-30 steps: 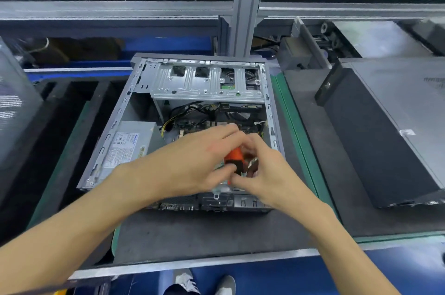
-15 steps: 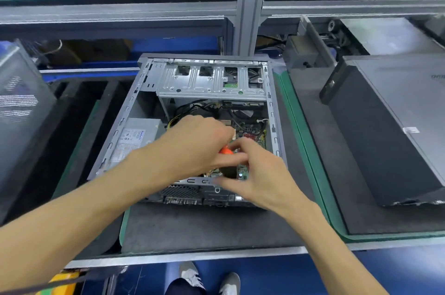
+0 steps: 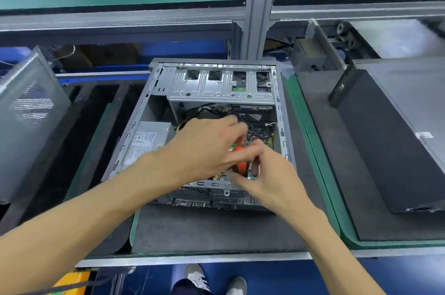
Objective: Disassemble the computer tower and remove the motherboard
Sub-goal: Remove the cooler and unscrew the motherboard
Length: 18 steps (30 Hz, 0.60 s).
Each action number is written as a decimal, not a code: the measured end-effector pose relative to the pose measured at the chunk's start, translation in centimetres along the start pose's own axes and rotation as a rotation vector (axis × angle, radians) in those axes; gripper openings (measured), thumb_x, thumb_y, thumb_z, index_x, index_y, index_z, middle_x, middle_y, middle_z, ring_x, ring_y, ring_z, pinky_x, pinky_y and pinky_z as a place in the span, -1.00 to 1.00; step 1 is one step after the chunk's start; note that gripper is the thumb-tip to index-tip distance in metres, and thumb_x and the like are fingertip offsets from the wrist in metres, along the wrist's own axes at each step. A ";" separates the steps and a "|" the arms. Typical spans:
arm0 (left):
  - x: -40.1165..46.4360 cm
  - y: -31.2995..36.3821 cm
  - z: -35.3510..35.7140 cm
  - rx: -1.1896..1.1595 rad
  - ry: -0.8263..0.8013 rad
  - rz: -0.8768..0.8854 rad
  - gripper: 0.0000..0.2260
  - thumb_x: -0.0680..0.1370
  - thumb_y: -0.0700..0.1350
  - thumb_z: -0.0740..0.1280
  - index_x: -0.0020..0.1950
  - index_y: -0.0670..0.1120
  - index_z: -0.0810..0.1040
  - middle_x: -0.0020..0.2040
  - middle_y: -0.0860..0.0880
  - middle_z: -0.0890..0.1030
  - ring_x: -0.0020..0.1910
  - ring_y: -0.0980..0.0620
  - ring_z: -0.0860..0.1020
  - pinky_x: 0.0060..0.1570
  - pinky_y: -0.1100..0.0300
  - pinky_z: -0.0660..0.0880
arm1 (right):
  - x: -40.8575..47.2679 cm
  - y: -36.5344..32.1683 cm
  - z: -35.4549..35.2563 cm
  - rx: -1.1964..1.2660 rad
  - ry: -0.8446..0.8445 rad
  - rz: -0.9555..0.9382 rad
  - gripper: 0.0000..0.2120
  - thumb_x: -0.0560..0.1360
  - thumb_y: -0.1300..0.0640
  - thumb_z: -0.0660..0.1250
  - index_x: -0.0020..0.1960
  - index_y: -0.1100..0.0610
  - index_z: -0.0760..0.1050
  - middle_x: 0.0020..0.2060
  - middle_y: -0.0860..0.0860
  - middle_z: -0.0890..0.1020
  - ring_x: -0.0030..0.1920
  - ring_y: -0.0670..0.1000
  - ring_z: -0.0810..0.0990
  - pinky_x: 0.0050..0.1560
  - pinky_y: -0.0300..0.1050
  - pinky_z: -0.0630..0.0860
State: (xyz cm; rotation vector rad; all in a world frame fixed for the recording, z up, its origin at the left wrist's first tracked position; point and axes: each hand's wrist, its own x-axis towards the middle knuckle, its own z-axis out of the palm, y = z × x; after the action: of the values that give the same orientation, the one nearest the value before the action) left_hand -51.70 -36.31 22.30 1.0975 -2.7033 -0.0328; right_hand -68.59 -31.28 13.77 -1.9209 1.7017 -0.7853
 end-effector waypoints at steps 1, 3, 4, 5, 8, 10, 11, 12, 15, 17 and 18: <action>-0.2 -0.4 -0.3 -0.179 -0.044 0.055 -0.71 0.56 0.29 0.15 0.01 0.10 0.46 -0.05 0.14 0.44 -0.17 0.11 0.51 -0.24 0.16 0.43 | -0.1 0.1 0.0 0.007 -0.002 -0.011 -0.64 0.32 -0.35 0.34 -0.05 -0.21 0.32 -0.30 -0.17 0.54 -0.25 -0.13 0.54 -0.32 -0.14 0.47; -0.5 -1.0 -0.7 -0.375 -0.156 0.153 -0.80 0.53 0.07 0.34 0.13 0.09 0.51 0.03 0.15 0.43 -0.11 0.21 0.47 -0.13 0.26 0.43 | -0.2 0.0 0.0 0.007 -0.008 -0.045 -0.73 0.34 -0.26 0.32 -0.04 -0.29 0.30 -0.29 -0.17 0.54 -0.22 -0.13 0.55 -0.29 -0.12 0.49; -0.5 -1.1 -0.5 -0.370 -0.180 0.157 -0.83 0.53 0.01 0.37 0.11 0.07 0.54 -0.01 0.13 0.44 -0.16 0.21 0.46 -0.13 0.25 0.42 | -0.2 -0.1 -0.1 0.000 -0.009 -0.062 -0.72 0.33 -0.23 0.31 -0.03 -0.31 0.27 -0.29 -0.18 0.53 -0.21 -0.14 0.54 -0.30 -0.13 0.46; -0.2 -0.9 -0.3 -0.303 -0.183 0.121 -0.87 0.54 0.03 0.36 0.06 0.04 0.54 -0.08 0.11 0.44 -0.22 0.18 0.44 -0.16 0.19 0.43 | -0.2 -0.3 -0.2 -0.007 -0.011 -0.073 -0.68 0.33 -0.21 0.32 -0.01 -0.32 0.25 -0.28 -0.21 0.52 -0.20 -0.16 0.53 -0.30 -0.13 0.42; 0.8 -0.1 0.4 0.128 -0.114 0.008 -0.63 0.56 0.33 0.04 -0.11 0.04 0.31 -0.34 0.09 0.35 -0.32 -0.02 0.46 -0.33 0.08 0.30 | -0.2 -0.5 -0.3 0.028 -0.006 -0.035 -0.58 0.35 -0.27 0.43 0.08 -0.21 0.32 -0.22 -0.25 0.48 -0.14 -0.18 0.51 -0.27 -0.18 0.43; 0.8 -0.2 1.0 0.124 -0.080 0.002 -0.57 0.52 0.39 -0.09 -0.05 0.05 0.27 -0.25 0.08 0.39 -0.27 -0.02 0.52 -0.32 0.09 0.33 | 0.0 -0.3 -0.4 0.066 0.007 0.005 -0.62 0.37 -0.26 0.45 0.05 -0.17 0.39 -0.29 -0.17 0.50 -0.19 -0.13 0.53 -0.26 -0.16 0.47; 0.6 -0.4 0.8 -0.027 -0.085 0.009 -0.60 0.55 0.36 -0.02 0.01 0.06 0.32 -0.13 0.10 0.41 -0.21 0.02 0.53 -0.27 0.09 0.39 | 0.0 -0.2 -0.5 0.073 0.007 0.010 -0.66 0.38 -0.24 0.42 0.06 -0.17 0.42 -0.32 -0.13 0.52 -0.22 -0.11 0.55 -0.25 -0.11 0.51; 0.3 -0.8 0.6 -0.223 -0.114 0.036 -0.69 0.57 0.29 0.11 0.08 0.08 0.37 -0.02 0.13 0.41 -0.14 0.09 0.53 -0.18 0.13 0.44 | 0.1 -0.2 -0.5 0.080 0.008 0.002 -0.69 0.39 -0.21 0.38 0.07 -0.18 0.42 -0.33 -0.11 0.55 -0.22 -0.09 0.56 -0.22 -0.06 0.54; 0.1 -1.6 0.3 -0.429 -0.183 0.142 -0.82 0.53 0.02 0.36 0.11 0.07 0.51 -0.03 0.14 0.45 -0.11 0.24 0.48 -0.09 0.29 0.42 | -0.2 -0.4 -0.5 0.059 0.011 -0.042 -0.67 0.35 -0.17 0.30 0.09 -0.28 0.32 -0.31 -0.16 0.56 -0.21 -0.10 0.55 -0.24 -0.10 0.52; 0.4 -1.1 0.5 -0.230 -0.134 0.047 -0.79 0.52 0.18 0.31 -0.09 0.05 0.48 -0.21 0.10 0.47 -0.26 0.17 0.47 -0.23 0.17 0.37 | -0.2 -0.6 -0.3 -0.008 -0.002 -0.060 -0.60 0.35 -0.23 0.33 0.12 -0.28 0.28 -0.26 -0.24 0.54 -0.18 -0.14 0.53 -0.26 -0.19 0.46; 0.6 -0.8 0.7 -0.046 -0.098 -0.008 -0.68 0.51 0.29 0.21 -0.17 0.04 0.40 -0.29 0.08 0.47 -0.31 0.09 0.48 -0.30 0.11 0.33 | -0.1 -0.7 -0.2 -0.011 -0.006 -0.040 -0.57 0.34 -0.27 0.36 0.12 -0.25 0.29 -0.23 -0.29 0.53 -0.17 -0.16 0.52 -0.27 -0.24 0.44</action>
State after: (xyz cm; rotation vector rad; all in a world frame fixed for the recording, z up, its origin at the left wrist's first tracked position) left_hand -51.73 -37.35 21.60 1.1211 -2.7692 -0.1529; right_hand -68.22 -31.04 14.34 -1.9681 1.6721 -0.7857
